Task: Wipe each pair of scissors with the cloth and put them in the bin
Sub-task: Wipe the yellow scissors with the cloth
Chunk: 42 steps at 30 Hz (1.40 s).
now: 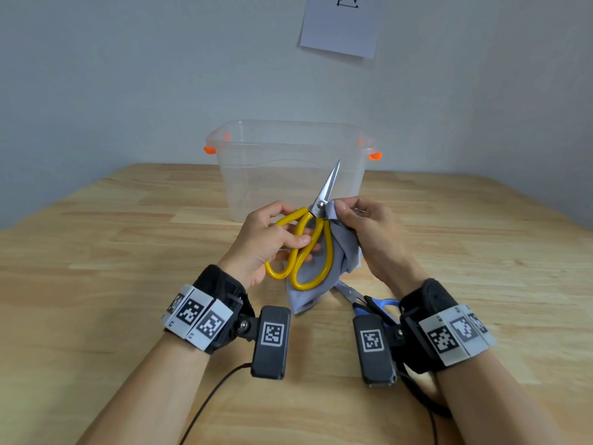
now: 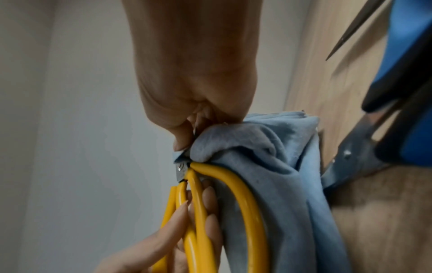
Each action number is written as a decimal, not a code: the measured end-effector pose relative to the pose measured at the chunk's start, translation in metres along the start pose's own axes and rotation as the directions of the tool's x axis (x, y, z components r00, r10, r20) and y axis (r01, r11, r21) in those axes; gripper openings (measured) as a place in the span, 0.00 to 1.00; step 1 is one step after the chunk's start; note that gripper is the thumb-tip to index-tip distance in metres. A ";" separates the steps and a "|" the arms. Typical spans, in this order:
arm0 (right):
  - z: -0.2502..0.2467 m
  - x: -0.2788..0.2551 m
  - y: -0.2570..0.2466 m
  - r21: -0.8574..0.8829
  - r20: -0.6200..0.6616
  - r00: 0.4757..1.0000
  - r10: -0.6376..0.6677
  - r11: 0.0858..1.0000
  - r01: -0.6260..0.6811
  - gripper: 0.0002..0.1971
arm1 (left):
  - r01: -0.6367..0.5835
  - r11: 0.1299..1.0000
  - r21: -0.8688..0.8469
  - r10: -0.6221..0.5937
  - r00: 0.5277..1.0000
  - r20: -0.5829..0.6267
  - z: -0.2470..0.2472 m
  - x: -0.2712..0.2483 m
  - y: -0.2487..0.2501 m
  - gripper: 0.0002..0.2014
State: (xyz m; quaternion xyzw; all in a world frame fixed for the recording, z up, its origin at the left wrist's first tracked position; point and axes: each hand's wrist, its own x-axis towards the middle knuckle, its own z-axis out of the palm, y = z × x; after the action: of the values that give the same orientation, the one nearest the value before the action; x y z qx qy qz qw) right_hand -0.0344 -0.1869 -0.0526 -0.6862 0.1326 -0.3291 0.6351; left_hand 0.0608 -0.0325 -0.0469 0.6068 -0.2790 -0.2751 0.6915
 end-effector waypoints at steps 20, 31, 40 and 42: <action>-0.002 -0.003 0.003 -0.113 0.194 0.981 -0.018 0.993 0.040 0.08 | -0.007 0.989 0.145 -0.008 0.995 0.104 -0.002 -0.006 0.003 0.12; 0.005 -0.006 0.002 -0.163 0.115 0.989 -0.094 0.980 0.112 0.07 | -0.016 0.984 0.177 -0.004 0.993 0.115 0.000 -0.008 0.003 0.12; 0.007 -0.008 0.002 -0.065 0.078 0.990 -0.114 0.991 0.119 0.12 | -0.026 0.980 0.195 0.000 0.992 0.130 -0.001 -0.008 0.005 0.10; 0.007 -0.008 0.002 -0.046 0.078 0.993 -0.093 0.994 0.097 0.12 | -0.024 0.979 0.204 -0.003 0.991 0.131 -0.002 -0.008 0.005 0.10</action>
State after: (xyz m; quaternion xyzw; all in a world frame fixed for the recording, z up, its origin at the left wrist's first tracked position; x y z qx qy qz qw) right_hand -0.0356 -0.1774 -0.0566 -0.7192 0.0835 -0.3293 0.6061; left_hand 0.0573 -0.0247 -0.0427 0.6540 -0.3536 -0.2805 0.6071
